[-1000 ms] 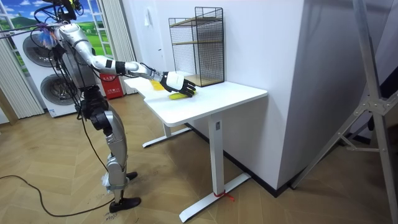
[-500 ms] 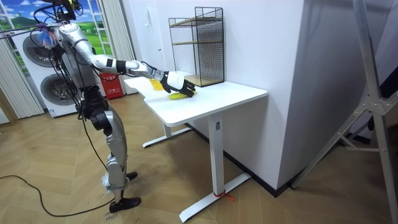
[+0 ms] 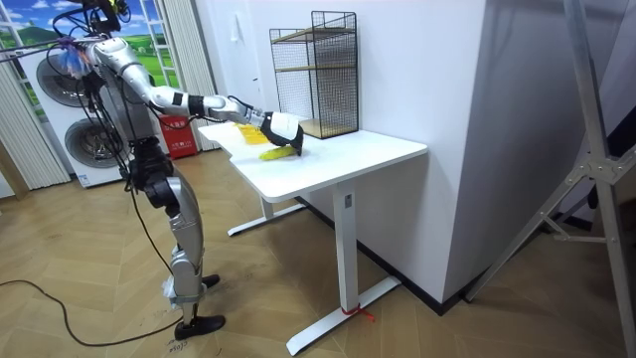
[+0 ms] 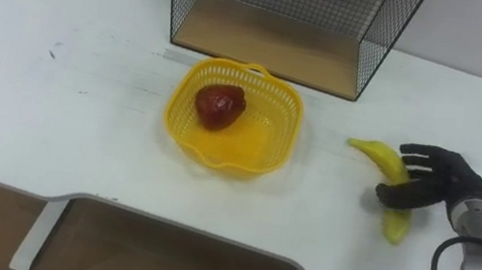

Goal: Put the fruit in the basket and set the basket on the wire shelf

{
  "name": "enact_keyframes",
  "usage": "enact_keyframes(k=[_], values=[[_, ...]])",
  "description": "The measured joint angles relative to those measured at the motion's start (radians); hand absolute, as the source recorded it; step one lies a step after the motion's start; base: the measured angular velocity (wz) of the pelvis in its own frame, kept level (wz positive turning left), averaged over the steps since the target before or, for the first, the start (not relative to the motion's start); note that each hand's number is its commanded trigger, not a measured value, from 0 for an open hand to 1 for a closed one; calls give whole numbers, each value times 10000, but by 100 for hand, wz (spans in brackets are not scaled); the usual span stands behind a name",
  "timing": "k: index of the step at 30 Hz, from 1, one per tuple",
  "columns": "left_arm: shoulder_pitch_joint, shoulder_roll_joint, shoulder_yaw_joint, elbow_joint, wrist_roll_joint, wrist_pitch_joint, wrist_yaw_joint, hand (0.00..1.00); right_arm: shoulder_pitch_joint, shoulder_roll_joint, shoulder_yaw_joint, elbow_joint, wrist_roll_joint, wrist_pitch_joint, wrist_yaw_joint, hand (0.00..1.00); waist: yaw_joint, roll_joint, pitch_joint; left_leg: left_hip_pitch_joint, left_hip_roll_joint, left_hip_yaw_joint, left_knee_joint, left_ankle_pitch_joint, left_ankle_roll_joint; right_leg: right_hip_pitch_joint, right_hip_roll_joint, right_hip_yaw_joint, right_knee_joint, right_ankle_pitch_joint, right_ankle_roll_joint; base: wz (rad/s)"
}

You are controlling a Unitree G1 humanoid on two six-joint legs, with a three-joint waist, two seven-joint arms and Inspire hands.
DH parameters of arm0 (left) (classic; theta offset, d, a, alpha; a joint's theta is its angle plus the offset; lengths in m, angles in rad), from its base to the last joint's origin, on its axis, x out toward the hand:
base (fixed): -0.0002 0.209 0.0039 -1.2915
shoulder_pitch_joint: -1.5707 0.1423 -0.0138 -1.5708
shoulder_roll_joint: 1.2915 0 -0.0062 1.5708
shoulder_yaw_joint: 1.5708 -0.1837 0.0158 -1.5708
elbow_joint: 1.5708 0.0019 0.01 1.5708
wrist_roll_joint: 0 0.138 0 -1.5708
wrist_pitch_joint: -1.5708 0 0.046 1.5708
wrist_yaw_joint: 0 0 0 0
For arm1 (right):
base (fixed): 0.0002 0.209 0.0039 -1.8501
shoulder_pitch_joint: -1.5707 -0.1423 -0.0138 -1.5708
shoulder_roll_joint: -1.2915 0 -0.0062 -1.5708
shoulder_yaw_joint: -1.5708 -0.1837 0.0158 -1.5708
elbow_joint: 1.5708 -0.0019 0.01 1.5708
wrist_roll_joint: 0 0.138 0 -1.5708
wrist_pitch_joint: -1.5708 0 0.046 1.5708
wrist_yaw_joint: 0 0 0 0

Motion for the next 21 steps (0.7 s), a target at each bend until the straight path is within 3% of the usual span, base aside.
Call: enact_keyframes(k=[4, 8, 21], values=[[-12, 10, -82, 1, -86, 0, 0, 0, -1, 20, 106, 35, 29, 52, 44, 100, 5, -32, 17, 43, -1, 6, -4, 5, -7, 9, 0, 11, -1, 0, 0, 0], [-89, 14, -82, 1, -88, 0, 0, 0, -2, 21, 161, 36, 90, 56, 64, 100, 13, -158, 88, 13, -1, 2, 7, 2, -7, -1, 1, 6, -2, 0, 0, 0], [-199, 14, -85, 4, -96, 1, -7, 0, -3, 34, 175, 28, 72, 179, 203, 100, 38, -167, 64, -23, 2, -16, 42, -18, -10, -5, 11, 12, 5, 3, -4, 0]])
